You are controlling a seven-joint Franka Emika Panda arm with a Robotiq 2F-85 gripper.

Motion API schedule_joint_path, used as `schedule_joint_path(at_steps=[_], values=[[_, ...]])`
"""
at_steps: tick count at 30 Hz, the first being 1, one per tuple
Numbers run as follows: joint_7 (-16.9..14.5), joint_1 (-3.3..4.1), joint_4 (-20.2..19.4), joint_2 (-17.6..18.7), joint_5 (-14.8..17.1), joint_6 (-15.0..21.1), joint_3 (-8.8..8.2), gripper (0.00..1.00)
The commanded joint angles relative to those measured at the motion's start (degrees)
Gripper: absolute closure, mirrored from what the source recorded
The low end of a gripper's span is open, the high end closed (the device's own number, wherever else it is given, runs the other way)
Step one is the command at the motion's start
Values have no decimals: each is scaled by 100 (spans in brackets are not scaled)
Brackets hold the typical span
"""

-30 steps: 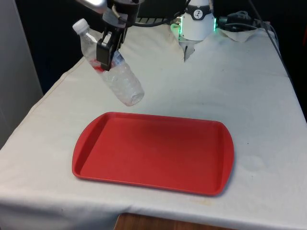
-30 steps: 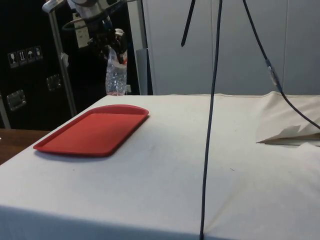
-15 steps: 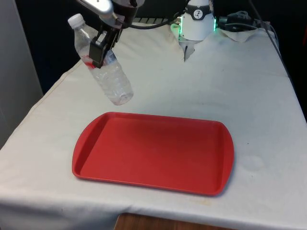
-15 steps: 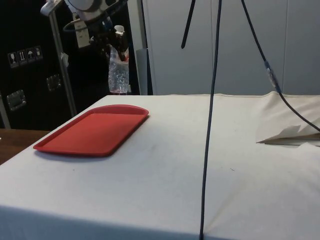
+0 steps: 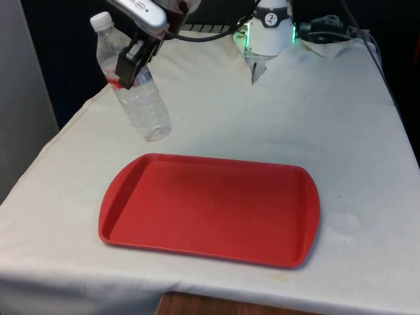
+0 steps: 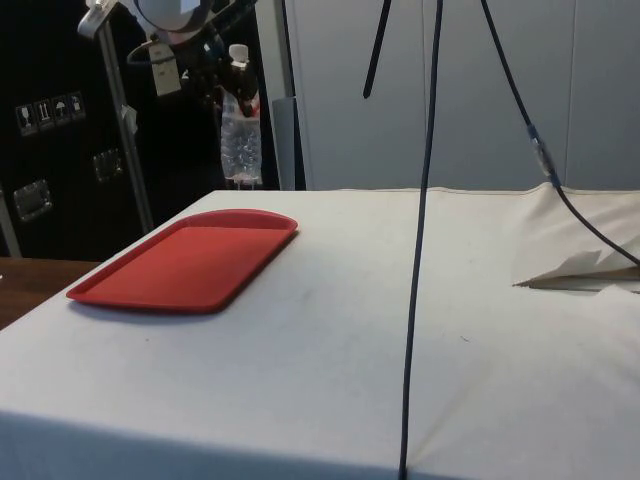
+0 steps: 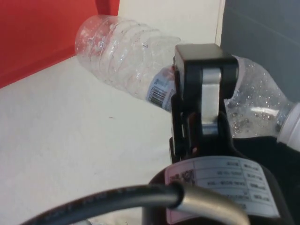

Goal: Place the bottle upright on the tray.

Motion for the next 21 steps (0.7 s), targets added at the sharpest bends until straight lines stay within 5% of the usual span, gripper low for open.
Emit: schedule_joint_path(at_steps=[1, 9, 11, 16, 20, 21], values=[[46, 23, 0, 6, -17, 6, -6, 66], [246, 92, 23, 11, -395, -92, 74, 66], [241, 57, 23, 0, -458, -115, 138, 66], [487, 132, 57, 17, -808, -195, 206, 66], [521, 97, 57, 0, -945, -235, 292, 66], [653, 143, 80, 23, -1100, -264, 309, 66]])
